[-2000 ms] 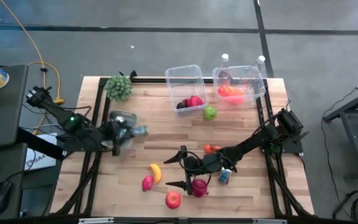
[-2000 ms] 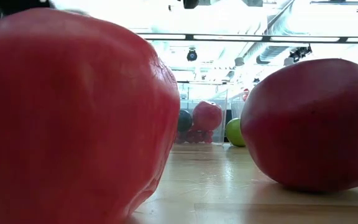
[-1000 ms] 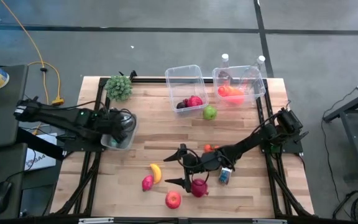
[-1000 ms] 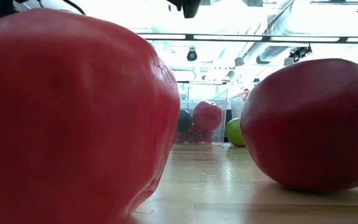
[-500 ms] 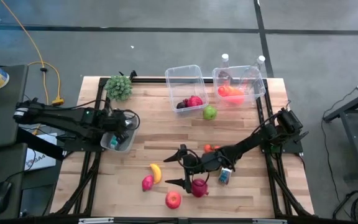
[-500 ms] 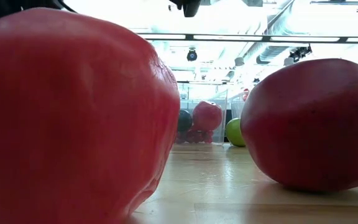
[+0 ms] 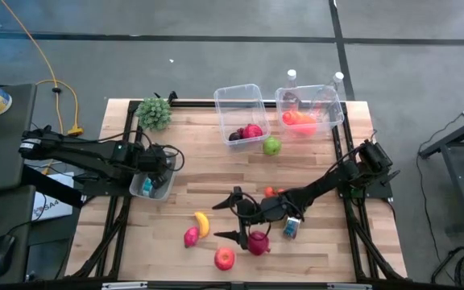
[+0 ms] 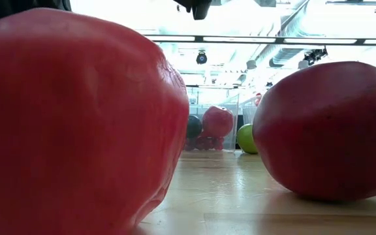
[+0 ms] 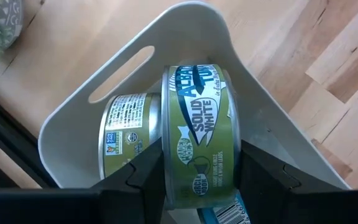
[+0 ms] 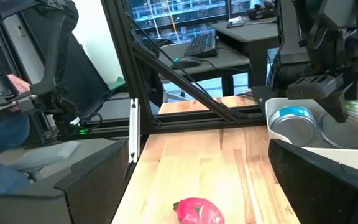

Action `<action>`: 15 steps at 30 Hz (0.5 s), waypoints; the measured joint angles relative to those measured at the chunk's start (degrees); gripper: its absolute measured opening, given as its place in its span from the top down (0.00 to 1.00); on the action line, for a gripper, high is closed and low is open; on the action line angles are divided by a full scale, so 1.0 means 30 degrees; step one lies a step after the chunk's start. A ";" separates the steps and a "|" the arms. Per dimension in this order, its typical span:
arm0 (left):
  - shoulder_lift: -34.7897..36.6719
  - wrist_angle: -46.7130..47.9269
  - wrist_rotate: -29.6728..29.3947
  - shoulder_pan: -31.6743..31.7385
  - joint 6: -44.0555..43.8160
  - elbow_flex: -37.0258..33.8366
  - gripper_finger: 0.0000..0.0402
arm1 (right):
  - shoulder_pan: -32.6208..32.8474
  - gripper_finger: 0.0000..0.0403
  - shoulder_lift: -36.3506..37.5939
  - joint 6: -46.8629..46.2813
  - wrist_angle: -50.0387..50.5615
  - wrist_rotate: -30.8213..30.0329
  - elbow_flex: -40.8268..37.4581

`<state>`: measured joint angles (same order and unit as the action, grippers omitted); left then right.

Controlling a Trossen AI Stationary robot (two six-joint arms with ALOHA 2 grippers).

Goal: Pick & Place Food Item
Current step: Put the green tuna can into the gray bin

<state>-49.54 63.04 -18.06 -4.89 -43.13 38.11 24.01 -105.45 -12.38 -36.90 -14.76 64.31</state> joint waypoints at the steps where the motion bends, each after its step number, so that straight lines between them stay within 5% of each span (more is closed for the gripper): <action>1: 0.0000 -0.0005 0.0000 0.0000 0.0006 0.0000 0.61 | 0.0000 0.07 0.0000 0.0000 0.0012 0.0033 0.0000; 15: 0.0003 -0.0099 -0.0262 0.0000 0.0000 -0.0007 0.58 | -0.0007 0.07 -0.0007 0.0000 0.0187 0.0056 0.0000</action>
<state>-49.53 62.74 -18.85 -4.89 -43.13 38.09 23.99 -105.47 -12.38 -36.34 -14.59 64.31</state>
